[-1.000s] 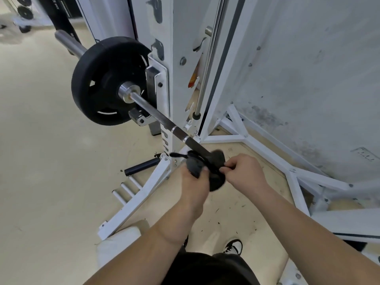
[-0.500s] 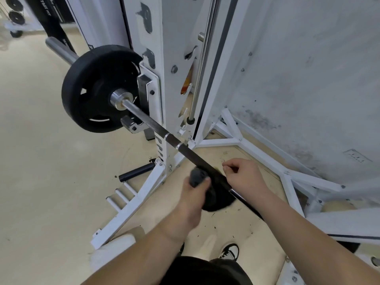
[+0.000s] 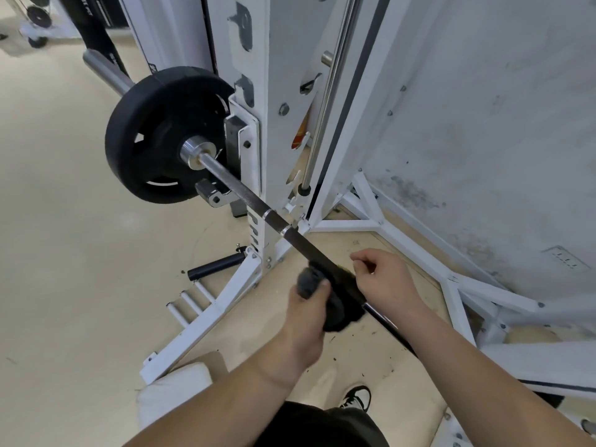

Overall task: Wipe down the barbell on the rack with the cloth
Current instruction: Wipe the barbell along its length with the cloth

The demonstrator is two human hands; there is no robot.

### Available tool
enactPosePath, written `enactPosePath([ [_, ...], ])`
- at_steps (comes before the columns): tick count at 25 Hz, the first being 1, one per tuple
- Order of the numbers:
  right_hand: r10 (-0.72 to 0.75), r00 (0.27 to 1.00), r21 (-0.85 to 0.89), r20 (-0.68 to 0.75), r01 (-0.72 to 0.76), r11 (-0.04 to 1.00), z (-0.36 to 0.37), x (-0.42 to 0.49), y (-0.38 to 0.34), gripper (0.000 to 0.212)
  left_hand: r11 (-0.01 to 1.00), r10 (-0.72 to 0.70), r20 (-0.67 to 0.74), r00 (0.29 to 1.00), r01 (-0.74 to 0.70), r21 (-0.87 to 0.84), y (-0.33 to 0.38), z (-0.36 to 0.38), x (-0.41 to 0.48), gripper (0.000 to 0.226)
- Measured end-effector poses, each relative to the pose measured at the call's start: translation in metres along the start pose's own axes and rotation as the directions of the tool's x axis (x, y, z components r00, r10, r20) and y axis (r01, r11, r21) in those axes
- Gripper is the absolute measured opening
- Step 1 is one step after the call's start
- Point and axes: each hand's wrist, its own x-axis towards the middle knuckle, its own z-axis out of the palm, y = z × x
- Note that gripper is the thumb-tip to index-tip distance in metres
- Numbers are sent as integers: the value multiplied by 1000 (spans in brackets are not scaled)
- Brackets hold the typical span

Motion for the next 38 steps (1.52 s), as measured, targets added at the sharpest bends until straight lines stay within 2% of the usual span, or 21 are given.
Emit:
enactPosePath([
  [3,10,1000,3,10,-10,1000,0,3,-2,23,987,31,-131,991,-9,162,21,-11,-6,29],
  [5,27,1000,33,-11,-26,999,-4,4,-2,20,928,300,-214,930,-233,290,62,-12,-4,28],
  [6,33,999,49,-21,-32,998,-7,3,-2,19,819,472,-160,867,-363,445,80,-13,-1,28],
  [7,37,999,59,-30,-35,998,-8,2,-1,18,596,618,-19,786,-452,664,96,-12,5,28],
  [9,49,998,75,-49,-46,996,-11,-3,4,18,11,642,360,677,-477,879,110,-9,28,29],
  [10,56,997,82,-55,-51,995,-13,-5,5,18,-185,575,462,675,-443,877,107,-4,36,29],
  [12,55,996,85,-72,-49,995,-17,-8,8,18,-349,489,527,696,-398,849,83,11,36,28],
  [13,52,995,82,-86,-45,996,-20,-9,11,18,-391,438,607,663,-467,793,63,20,27,26],
  [15,49,992,60,-114,-42,997,-25,-12,20,20,-414,293,792,537,-675,611,21,28,1,28],
  [17,41,994,54,-106,-35,998,-34,-13,31,24,-416,223,865,450,-759,501,29,19,-2,34],
  [18,24,996,61,-82,-19,998,-38,-13,37,27,-428,241,853,464,-738,522,44,14,8,36],
  [20,2,1000,73,-25,0,997,-47,-14,45,31,-401,393,704,592,-578,710,74,9,24,35],
  [23,-27,997,96,66,21,995,-54,-18,42,30,-118,641,369,673,-389,914,60,20,7,34],
  [24,-31,995,81,90,24,996,-53,-17,41,26,-86,639,373,672,-419,904,38,28,-4,35],
  [26,12,994,73,105,-19,997,-49,-12,39,15,-171,543,564,622,-576,799,-2,35,-33,33],
  [29,20,996,111,92,-31,993,-43,-8,41,19,-272,403,710,578,-665,695,31,17,-17,32],
  [31,-5,997,127,75,-4,992,-40,-6,38,19,-242,511,562,650,-518,820,67,10,9,30],
  [32,-15,997,137,71,6,991,-38,-4,34,19,-157,622,404,671,-399,903,80,7,19,30],
  [34,-30,997,137,72,19,990,-28,7,21,18,-20,738,200,645,-275,961,81,8,24,30],
  [36,-29,996,112,82,20,994,-15,21,4,18,-169,676,421,606,-428,888,60,3,16,33],
  [38,-6,995,85,103,-3,996,0,40,-14,18,-391,489,733,472,-633,668,63,-21,23,38],
])
